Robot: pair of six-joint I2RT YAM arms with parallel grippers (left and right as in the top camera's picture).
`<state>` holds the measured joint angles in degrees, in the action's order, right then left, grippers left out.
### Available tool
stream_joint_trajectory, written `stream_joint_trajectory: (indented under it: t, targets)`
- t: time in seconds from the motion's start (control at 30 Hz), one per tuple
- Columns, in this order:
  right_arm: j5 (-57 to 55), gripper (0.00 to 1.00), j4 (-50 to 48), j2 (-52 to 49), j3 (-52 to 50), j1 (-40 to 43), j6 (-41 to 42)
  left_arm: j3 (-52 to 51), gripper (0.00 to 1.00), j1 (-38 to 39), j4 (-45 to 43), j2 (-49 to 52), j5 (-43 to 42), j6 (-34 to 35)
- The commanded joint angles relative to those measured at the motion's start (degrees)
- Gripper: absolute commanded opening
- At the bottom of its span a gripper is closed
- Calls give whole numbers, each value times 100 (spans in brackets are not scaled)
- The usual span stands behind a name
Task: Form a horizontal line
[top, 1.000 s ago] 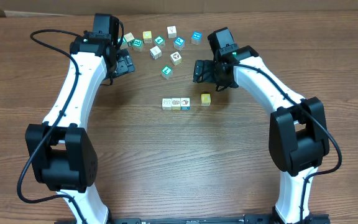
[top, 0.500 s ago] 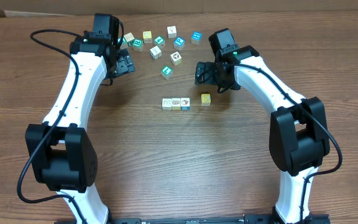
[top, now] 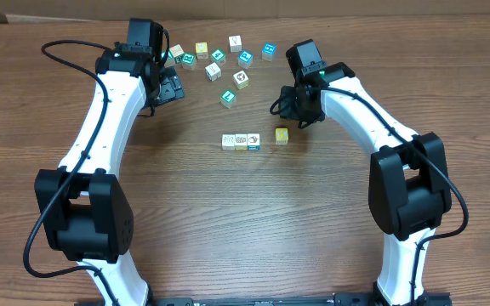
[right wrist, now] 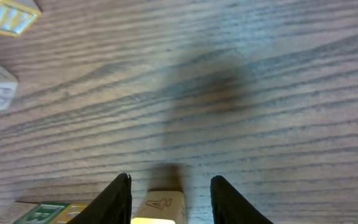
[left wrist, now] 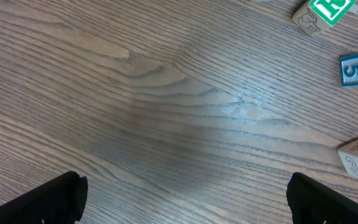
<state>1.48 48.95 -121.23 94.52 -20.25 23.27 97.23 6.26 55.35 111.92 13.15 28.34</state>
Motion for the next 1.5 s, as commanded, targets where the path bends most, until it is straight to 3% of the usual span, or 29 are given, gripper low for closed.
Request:
stream_joint_trajectory:
  t: [0.0,0.5,0.7,0.83,0.93,1.07,1.47]
  targets:
    - [13,39,-28,205,-225,-122,76,136,100,13,9,74,76,-4]
    - [13,36,-13,205,-341,-225,400,136,100,13,9,74,76,-4]
    - [13,45,125,205,-428,-293,398,136,100,13,11,74,76,-4]
    - [13,46,48,203,-527,-339,396,136,100,13,9,74,76,-4]
    - [13,45,48,195,-527,-345,396,136,100,13,9,74,76,-4]
    - [13,34,59,195,-527,-354,396,136,100,13,11,74,76,-4]
    - [15,31,317,199,-199,-354,396,136,100,13,9,74,76,-4]
